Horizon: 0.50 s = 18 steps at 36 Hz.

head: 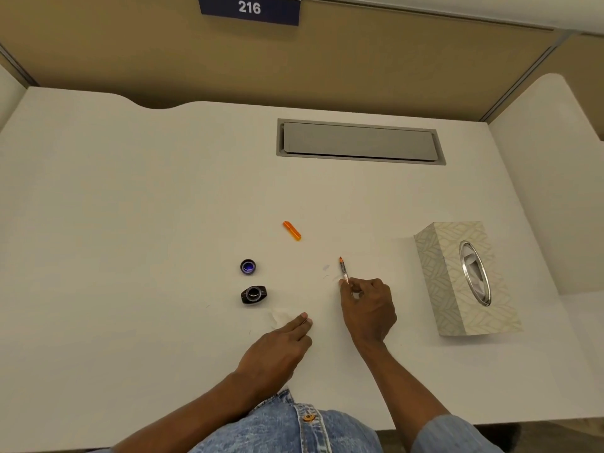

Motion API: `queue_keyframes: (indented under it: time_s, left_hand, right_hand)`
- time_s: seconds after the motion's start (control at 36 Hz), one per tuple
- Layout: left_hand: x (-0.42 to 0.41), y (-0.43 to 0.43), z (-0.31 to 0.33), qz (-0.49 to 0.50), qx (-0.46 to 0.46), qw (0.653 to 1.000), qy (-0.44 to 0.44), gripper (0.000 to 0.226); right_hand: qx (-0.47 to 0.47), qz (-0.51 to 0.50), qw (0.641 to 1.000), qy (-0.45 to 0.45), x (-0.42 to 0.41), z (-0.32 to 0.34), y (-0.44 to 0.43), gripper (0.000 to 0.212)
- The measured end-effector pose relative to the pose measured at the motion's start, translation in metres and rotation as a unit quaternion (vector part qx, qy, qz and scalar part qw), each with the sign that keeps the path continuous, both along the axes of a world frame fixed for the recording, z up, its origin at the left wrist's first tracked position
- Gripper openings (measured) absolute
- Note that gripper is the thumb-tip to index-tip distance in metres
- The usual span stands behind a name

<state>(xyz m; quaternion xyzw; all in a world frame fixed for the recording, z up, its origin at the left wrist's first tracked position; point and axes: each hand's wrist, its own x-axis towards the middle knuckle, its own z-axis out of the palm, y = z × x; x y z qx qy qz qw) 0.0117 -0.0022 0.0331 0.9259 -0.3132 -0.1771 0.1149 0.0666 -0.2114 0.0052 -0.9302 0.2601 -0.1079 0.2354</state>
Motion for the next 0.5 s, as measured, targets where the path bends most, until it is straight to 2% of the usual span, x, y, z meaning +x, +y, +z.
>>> queue_keyframes:
  time_s: [0.19,0.5]
  left_hand:
    - [-0.0010,-0.0003,-0.0023,-0.004,-0.008,1.000,0.019,0.056]
    - [-0.0002,-0.0021,-0.0034,0.002,-0.005,1.000,0.008,0.060]
  right_hand:
    - [0.010,0.004,1.000,-0.001,-0.0006,-0.0011,-0.0014,0.019]
    - [0.010,0.002,1.000,0.006,0.0001,0.0001,-0.0023,0.020]
